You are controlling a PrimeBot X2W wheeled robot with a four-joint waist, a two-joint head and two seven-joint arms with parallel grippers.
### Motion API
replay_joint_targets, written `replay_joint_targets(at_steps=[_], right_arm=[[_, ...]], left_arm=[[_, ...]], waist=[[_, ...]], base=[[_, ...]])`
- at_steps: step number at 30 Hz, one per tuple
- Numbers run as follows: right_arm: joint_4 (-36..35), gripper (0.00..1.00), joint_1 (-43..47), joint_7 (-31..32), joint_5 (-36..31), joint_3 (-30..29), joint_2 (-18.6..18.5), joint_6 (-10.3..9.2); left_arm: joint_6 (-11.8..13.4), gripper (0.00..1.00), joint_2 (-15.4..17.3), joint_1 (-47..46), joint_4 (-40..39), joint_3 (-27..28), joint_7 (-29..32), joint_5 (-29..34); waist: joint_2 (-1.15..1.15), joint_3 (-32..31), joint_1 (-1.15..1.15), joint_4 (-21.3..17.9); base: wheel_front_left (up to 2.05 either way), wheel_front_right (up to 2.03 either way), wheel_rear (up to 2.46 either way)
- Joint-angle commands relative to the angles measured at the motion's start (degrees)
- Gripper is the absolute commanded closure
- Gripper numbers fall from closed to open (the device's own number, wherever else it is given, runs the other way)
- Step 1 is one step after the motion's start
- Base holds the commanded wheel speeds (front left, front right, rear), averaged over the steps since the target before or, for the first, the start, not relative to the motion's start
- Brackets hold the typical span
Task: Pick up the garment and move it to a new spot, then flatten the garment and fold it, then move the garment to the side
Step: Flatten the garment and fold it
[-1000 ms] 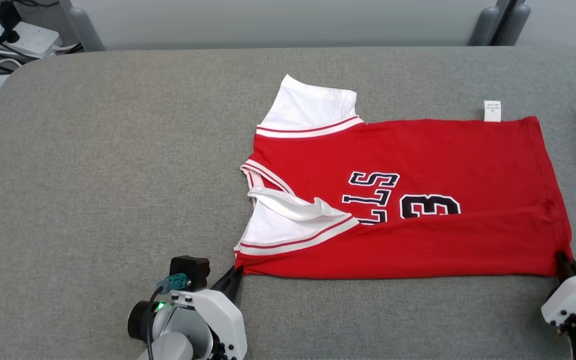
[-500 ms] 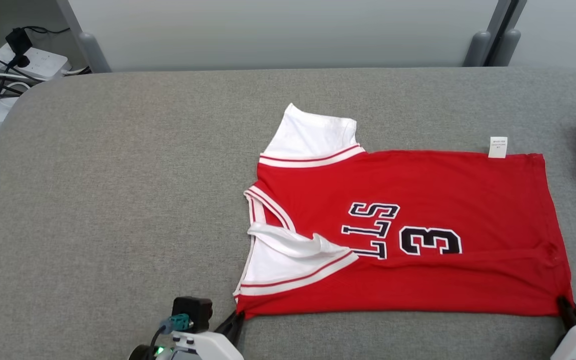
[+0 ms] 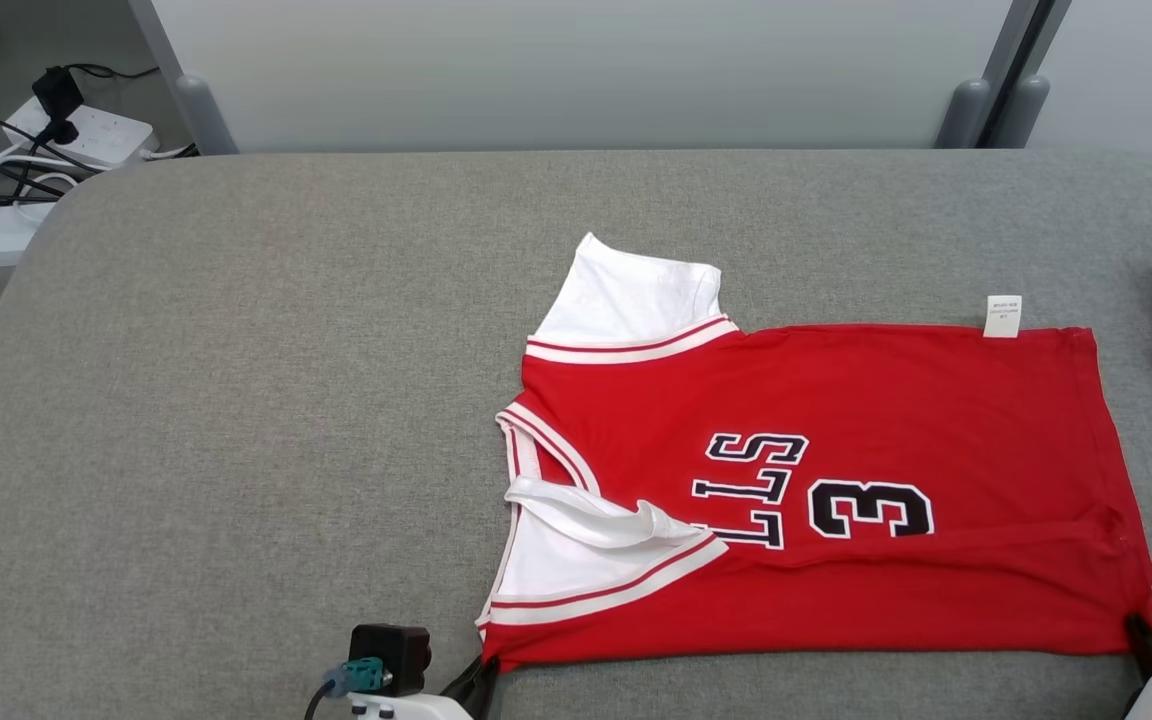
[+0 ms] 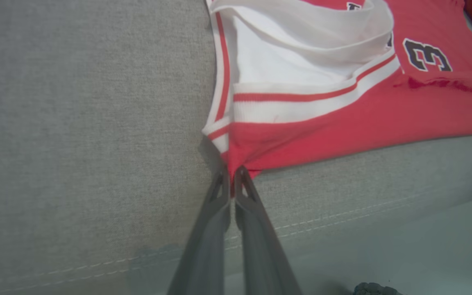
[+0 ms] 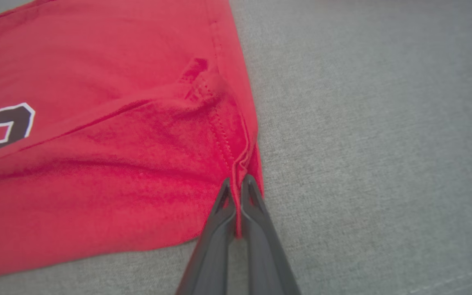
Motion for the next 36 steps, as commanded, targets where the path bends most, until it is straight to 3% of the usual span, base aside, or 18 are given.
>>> replay_joint_targets(at_steps=[1, 2, 3, 4, 11, 15, 25, 30, 36], right_arm=[[0.2, 0.85, 1.2, -0.2, 0.2, 1.2, -1.9, -0.01], [0.3, 0.74, 1.2, -0.3, 0.2, 1.1, -1.8, -0.01], [0.4, 0.43, 1.1, -0.6, 0.0, 1.1, -1.8, -0.01], [0.4, 0.00, 1.1, -0.9, -0.1, 1.0, -1.8, -0.01], [-0.7, 0.00, -0.3, -3.4, -3.0, -1.1, -2.7, -0.01], [-7.3, 0.00, -1.0, -3.8, -8.7, -6.4, -2.4, -0.01], [-29.9, 0.00, 5.8, -3.9, -24.5, -18.1, 4.9, -0.01], [-37.6, 0.00, 8.3, -3.9, -27.5, -19.1, 8.5, -0.01], [-41.3, 0.00, 10.6, -3.9, -27.9, -17.7, 10.4, -0.01]], left_arm=[[0.4, 0.52, 0.6, -1.1, -0.8, 2.0, -0.6, -0.3], [0.6, 0.19, 0.5, -1.2, -0.5, 2.0, -0.9, -0.3], [0.8, 0.00, 0.3, -1.3, -0.2, 2.0, -1.3, -0.1], [0.9, 0.00, 0.1, -1.3, 0.1, 2.1, -1.6, -0.1], [1.8, 0.00, 0.0, -1.9, 0.1, 3.3, -5.3, 0.6], [3.5, 0.00, 0.7, -2.3, -1.5, 6.0, -10.1, 1.4], [2.7, 0.00, -0.7, -5.5, -4.6, 9.0, -19.2, 2.7], [2.7, 0.00, -1.8, -6.2, -7.1, 10.7, -21.1, 6.1], [1.5, 0.00, -4.1, -4.5, -10.4, 14.1, -21.3, 12.0]], waist=[[0.00, -0.3, 0.00, 0.0], [0.00, -0.4, 0.00, 0.0], [0.00, -0.6, 0.00, 0.0], [0.00, -0.7, 0.00, 0.0], [0.00, -1.6, 0.00, -0.6], [0.00, -2.8, 0.00, -1.1], [0.00, -3.3, 0.00, -2.1], [0.00, -3.1, 0.00, -3.5], [0.00, -3.4, 0.00, -4.9]], base=[[0.00, 0.00, 0.00], [0.00, 0.00, 0.00], [0.00, 0.00, 0.00], [0.00, 0.00, 0.00], [0.00, 0.00, 0.00], [0.00, 0.00, 0.00], [0.00, 0.00, 0.00], [0.00, 0.00, 0.00], [0.00, 0.00, 0.00]])
